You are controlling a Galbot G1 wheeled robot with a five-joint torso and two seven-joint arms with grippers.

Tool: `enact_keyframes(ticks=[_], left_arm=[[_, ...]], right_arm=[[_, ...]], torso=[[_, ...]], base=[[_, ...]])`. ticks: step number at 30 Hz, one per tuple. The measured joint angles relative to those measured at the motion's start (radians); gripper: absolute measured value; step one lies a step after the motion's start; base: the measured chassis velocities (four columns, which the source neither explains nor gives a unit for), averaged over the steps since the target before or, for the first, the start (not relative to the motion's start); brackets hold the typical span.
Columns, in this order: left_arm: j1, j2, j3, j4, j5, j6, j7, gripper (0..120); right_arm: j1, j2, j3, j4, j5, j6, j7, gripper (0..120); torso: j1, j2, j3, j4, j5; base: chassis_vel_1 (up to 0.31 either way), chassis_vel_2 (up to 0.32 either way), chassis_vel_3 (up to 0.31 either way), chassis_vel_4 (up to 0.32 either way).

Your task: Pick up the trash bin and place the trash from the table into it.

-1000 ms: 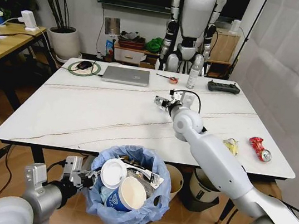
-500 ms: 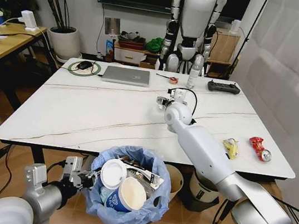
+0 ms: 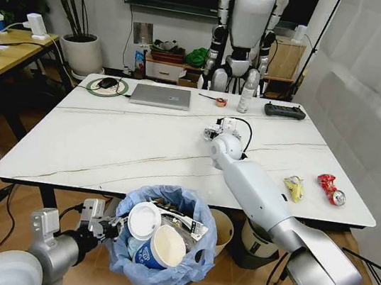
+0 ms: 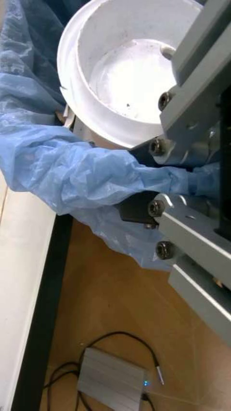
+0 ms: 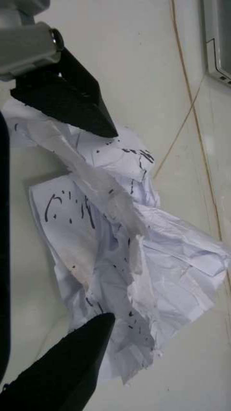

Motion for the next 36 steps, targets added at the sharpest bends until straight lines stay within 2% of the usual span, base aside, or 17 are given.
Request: enact_keyframes(ticks=[2,6,7,11,14,19,24,25,27,29,30,31,36], left_arm=[[-0.001,0.0,0.0,0.0,0.0,0.0,0.0,0],[-0.002,0.0,-0.001,0.0,0.0,-0.001,0.001,0],[-0.002,0.0,-0.001,0.0,0.0,-0.001,0.001,0],[-0.004,0.0,-0.001,0.004,0.0,-0.002,0.002,0],[-0.006,0.0,-0.001,0.005,0.0,-0.002,0.002,0],[-0.008,-0.001,0.002,0.008,0.0,-0.003,0.003,0],[-0.008,-0.003,0.003,0.009,0.001,-0.004,0.003,0],[-0.008,-0.003,0.003,0.01,0.001,-0.004,0.003,0],[-0.007,-0.004,0.004,0.01,0.002,-0.004,0.003,0],[-0.006,-0.005,0.005,0.01,0.003,-0.004,0.003,0],[-0.006,-0.005,0.005,0.01,0.003,-0.004,0.003,0],[-0.006,-0.006,0.005,0.01,0.003,-0.004,0.003,0],[-0.006,-0.006,0.006,0.01,0.005,-0.005,0.003,0]], right_arm=[[0.0,0.002,0.001,-0.009,-0.002,0.005,-0.016,100],[-0.005,-0.001,-0.001,-0.022,-0.013,0.015,-0.049,87],[-0.005,-0.001,-0.001,-0.022,-0.013,0.015,-0.049,87],[-0.01,-0.006,-0.005,-0.029,-0.015,0.016,-0.059,68],[-0.011,-0.006,-0.007,-0.029,-0.016,0.016,-0.061,62],[-0.015,-0.005,-0.009,-0.031,-0.016,0.017,-0.065,38],[-0.017,-0.006,-0.01,-0.031,-0.016,0.019,-0.071,29],[-0.018,-0.006,-0.01,-0.031,-0.016,0.019,-0.072,20],[-0.019,-0.008,-0.011,-0.029,-0.016,0.021,-0.077,15],[-0.019,-0.01,-0.012,-0.027,-0.014,0.023,-0.081,5],[-0.019,-0.01,-0.012,-0.027,-0.014,0.023,-0.081,5],[-0.019,-0.012,-0.013,-0.023,-0.011,0.025,-0.085,0],[-0.021,-0.023,-0.019,-0.007,0.008,0.032,-0.105,0]], torso=[[0.0,0.0,0.0,0.0001,0.0],[0.0,0.0,0.0,0.0,0.0001],[0.0,0.0,0.0,0.0,0.0001],[0.0,0.0,0.0,0.0,0.0001],[0.0,0.0,0.0,0.0,0.0],[0.0,0.0,0.0,0.0,0.0],[0.0,0.0,0.0,0.0001,0.0],[0.0,0.0,0.0,0.0001,0.0],[0.0,0.0,0.0,0.0,0.0],[0.0,0.0,0.0,0.0,0.0],[0.0,0.0,0.0,0.0,0.0],[0.0,0.0,0.0,0.0,0.0],[0.0,0.0,0.0,-0.0001,0.0001]], base=[[0.0,0.0,0.0,0.0],[0.0,0.0,0.0,0.0],[0.0,0.0,0.0,0.0],[0.0,0.0,0.0,0.0],[0.0,0.0,0.0,0.0],[0.0,0.0,0.0,0.0],[0.0,0.0,0.0,0.0],[0.0,0.0,0.0,0.0],[0.0,0.0,0.0,0.0],[0.0,0.0,0.0,0.0],[0.0,0.0,0.0,0.0],[0.0,0.0,0.0,0.0],[0.0,0.0,0.0,0.0]])
